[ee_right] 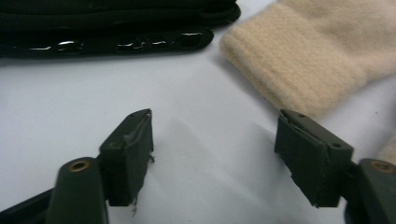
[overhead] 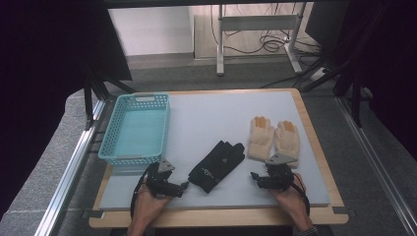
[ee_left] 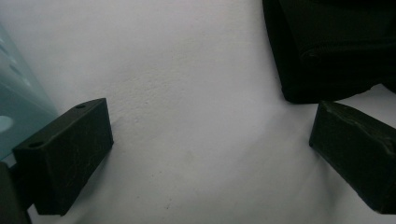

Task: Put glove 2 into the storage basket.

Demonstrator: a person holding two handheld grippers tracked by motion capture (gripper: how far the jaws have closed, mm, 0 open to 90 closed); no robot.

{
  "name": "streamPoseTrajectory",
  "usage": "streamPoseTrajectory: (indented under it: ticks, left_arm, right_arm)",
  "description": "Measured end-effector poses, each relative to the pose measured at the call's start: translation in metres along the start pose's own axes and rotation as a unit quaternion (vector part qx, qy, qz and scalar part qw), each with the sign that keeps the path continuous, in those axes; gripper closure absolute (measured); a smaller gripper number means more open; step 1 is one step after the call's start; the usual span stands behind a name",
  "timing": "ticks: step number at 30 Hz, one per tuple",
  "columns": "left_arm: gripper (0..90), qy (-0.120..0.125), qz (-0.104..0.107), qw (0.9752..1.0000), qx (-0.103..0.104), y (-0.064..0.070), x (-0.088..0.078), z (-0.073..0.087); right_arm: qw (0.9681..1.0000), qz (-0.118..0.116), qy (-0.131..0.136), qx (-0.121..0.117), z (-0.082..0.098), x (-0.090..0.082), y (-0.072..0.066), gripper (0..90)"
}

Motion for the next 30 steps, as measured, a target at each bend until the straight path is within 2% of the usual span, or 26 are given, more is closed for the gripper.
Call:
streamPoseTrajectory:
  ticks: [6, 8, 10, 13, 22, 27, 30]
  left_arm:
    - [5.0, 0.005, 0.003, 1.0000, 0.002, -0.003, -0.004, 0.001]
    - [5.9, 0.010, 0.014, 0.9998, -0.008, -0.003, -0.006, 0.001]
    - [6.9, 0.019, 0.039, 0.9990, -0.014, -0.002, -0.008, -0.001]
    - [6.3, 0.016, 0.042, 0.9990, -0.005, 0.005, -0.011, -0.009]
    - [2.0, 0.014, 0.068, 0.9975, 0.011, 0.025, -0.010, -0.051]
    - [0.3, -0.002, 0.084, 0.9962, 0.024, 0.036, 0.007, -0.078]
    - [0.0, -0.016, 0.098, 0.9949, 0.023, 0.037, 0.022, -0.092]
  right_arm:
    - [1.0000, 0.000, 0.000, 0.005, 0.000, 0.000, 0.000, 25.1]
    - [1.0000, 0.000, 0.001, 0.005, 0.000, 0.000, 0.000, 25.1]
    - [1.0000, 0.000, 0.001, 0.006, 0.000, 0.000, 0.000, 25.0]
    - [1.0000, 0.000, 0.001, 0.006, 0.000, 0.000, 0.000, 25.0]
    - [1.0000, 0.000, 0.001, 0.006, 0.000, 0.000, 0.000, 25.0]
    - [1.0000, 0.000, 0.001, 0.006, 0.000, 0.000, 0.000, 24.9]
    - [1.0000, 0.000, 0.002, 0.006, 0.000, 0.000, 0.000, 24.9]
Point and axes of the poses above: each handheld gripper's, and its own axes: x roughly forward along the jaws, z roughly out of its underside, y roughly to its right, the point moved 1 cm from there along x, roughly forward along the jaws, and after that the axes turned 6 degrees about z, right-handed, at the moved point
